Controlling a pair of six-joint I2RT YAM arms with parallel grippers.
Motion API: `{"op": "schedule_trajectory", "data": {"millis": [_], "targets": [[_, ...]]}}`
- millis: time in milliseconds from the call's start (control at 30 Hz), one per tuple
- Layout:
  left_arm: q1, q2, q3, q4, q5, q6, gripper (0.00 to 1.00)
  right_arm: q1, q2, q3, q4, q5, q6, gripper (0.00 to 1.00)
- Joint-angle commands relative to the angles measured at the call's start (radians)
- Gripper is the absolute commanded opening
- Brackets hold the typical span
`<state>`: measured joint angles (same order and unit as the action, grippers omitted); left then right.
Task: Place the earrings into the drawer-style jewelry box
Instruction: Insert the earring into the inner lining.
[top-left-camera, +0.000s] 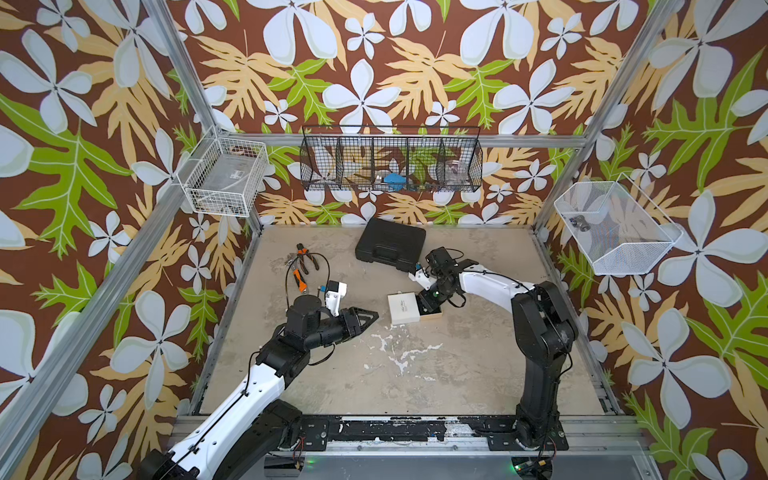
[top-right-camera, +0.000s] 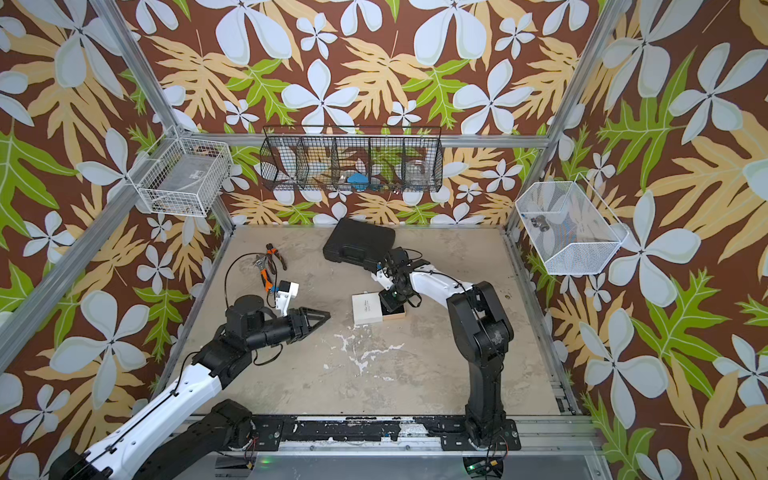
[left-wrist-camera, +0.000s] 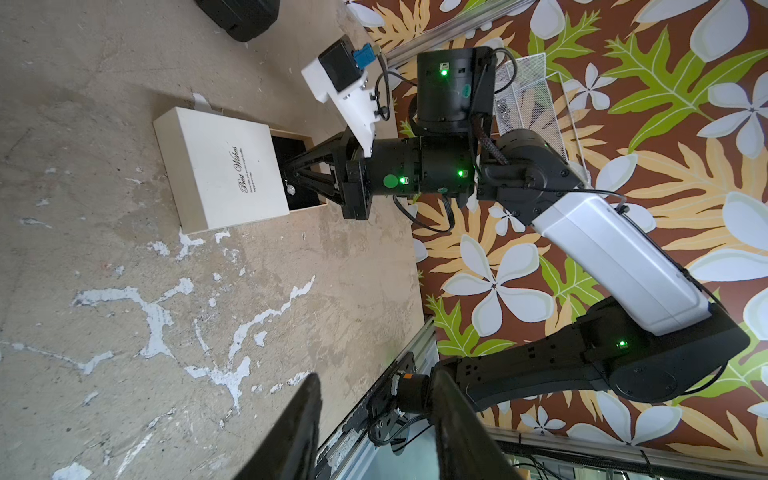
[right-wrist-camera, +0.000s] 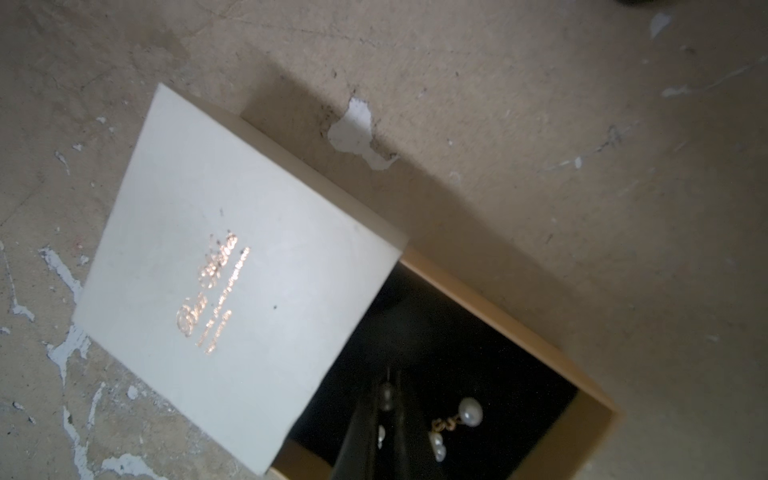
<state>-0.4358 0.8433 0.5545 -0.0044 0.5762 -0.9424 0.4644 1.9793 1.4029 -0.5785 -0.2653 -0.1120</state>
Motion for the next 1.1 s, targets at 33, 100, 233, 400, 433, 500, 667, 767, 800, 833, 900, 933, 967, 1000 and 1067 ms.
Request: {"op": "schedule_trajectory", "data": {"millis": [33,100,233,400,433,500,667,767,800,833,900,933,967,1000,1067], "targets": [[0.000,0.004,0.010,0.019,0.001,0.013,0.46,0.000,0.011,0.015,-0.029,-0.002,-0.004,0.04],[0.000,0.006,0.010,0.020,0.003,0.013,0.46,0.000,0.016,0.020,-0.031,0.002,-0.002,0.04],[0.000,0.007,0.008,0.021,0.003,0.013,0.46,-0.001,0.027,0.030,-0.037,0.003,0.004,0.05],[0.000,0.004,0.002,0.023,0.002,0.011,0.46,0.000,0.041,0.045,-0.045,0.005,0.012,0.06],[0.000,0.003,0.002,0.023,0.003,0.011,0.46,0.000,0.042,0.047,-0.047,0.005,0.014,0.06],[0.000,0.002,0.002,0.022,0.002,0.011,0.46,0.000,0.048,0.054,-0.051,0.006,0.016,0.07],[0.001,0.002,0.004,0.024,0.003,0.008,0.46,0.000,0.056,0.059,-0.052,0.002,0.022,0.08],[0.001,0.003,0.004,0.023,0.004,0.011,0.46,0.000,0.054,0.062,-0.050,0.002,0.024,0.11],[0.000,0.003,0.004,0.022,0.002,0.011,0.46,0.000,0.052,0.065,-0.050,0.002,0.024,0.13],[0.000,0.004,0.005,0.024,0.002,0.011,0.46,-0.001,0.051,0.066,-0.050,0.001,0.024,0.14],[0.000,0.004,0.006,0.022,0.003,0.011,0.46,0.000,0.046,0.069,-0.049,0.002,0.024,0.17],[0.000,0.004,0.005,0.023,0.004,0.010,0.46,-0.001,0.042,0.072,-0.048,0.001,0.023,0.19],[0.000,0.004,0.005,0.023,0.003,0.011,0.46,-0.001,0.038,0.071,-0.047,0.001,0.024,0.20],[0.001,0.005,0.006,0.023,0.003,0.010,0.46,0.000,0.033,0.074,-0.047,0.002,0.024,0.22],[0.000,0.005,0.006,0.023,0.003,0.011,0.46,-0.001,0.025,0.077,-0.044,0.001,0.024,0.25]]}}
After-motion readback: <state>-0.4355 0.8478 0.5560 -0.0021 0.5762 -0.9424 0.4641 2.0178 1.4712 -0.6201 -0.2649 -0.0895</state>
